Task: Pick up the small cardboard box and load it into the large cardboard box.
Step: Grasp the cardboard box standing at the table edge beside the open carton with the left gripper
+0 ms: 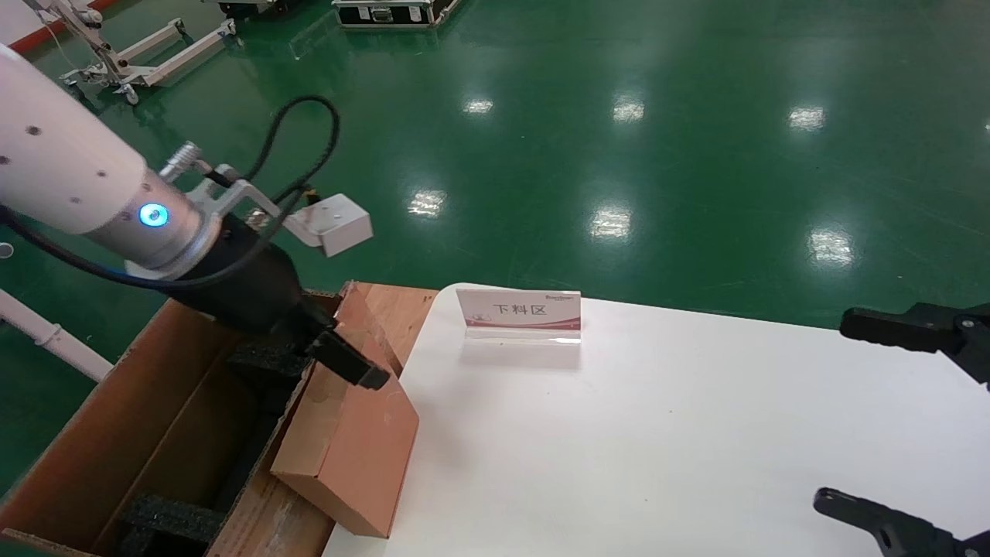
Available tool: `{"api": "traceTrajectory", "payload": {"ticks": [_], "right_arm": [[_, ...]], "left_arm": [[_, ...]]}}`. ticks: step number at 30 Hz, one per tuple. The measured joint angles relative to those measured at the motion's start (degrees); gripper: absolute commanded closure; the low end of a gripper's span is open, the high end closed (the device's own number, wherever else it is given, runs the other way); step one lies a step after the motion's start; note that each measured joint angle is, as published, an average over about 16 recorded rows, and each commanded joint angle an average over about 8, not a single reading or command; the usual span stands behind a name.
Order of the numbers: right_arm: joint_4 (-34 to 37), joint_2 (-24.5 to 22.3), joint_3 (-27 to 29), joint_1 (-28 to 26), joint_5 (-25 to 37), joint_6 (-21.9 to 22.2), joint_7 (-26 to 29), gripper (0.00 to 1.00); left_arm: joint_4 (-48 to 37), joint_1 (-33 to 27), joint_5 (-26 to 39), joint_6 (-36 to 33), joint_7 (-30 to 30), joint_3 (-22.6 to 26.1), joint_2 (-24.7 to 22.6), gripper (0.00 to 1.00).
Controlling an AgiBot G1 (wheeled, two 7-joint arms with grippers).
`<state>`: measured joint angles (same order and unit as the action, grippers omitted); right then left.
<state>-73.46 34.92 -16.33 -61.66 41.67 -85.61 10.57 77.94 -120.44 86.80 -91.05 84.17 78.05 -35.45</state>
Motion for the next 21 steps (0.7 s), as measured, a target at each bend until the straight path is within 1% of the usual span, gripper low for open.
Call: {"api": "traceTrajectory", "payload": {"ticks": [5,12,17,21], "right_arm": [[0.0,-0.01,-0.02,0.0,-0.01,0.01,-0.01,0.0],[0.0,-0.02,-0.05,-0.01,-0.03,0.02,-0.02,0.0],[0.0,-0.03,-0.07,-0.01,-0.05,0.03,-0.03,0.0],[0.0,-0.03,-0.08,-0.02,-0.06,0.04,-0.04,0.0]], "left_arm": [[0.01,-5.01,-2.91,0.06,3.12,8.1,0.33,0.0],[-0.01,-10.24,-6.43,0.46,7.0,18.5,-0.86,0.0],[-0.04,-12.68,-8.04,0.99,9.26,24.42,-2.13,0.0],[-0.05,-13.87,-8.97,1.64,10.56,27.9,-2.91,0.0]]}}
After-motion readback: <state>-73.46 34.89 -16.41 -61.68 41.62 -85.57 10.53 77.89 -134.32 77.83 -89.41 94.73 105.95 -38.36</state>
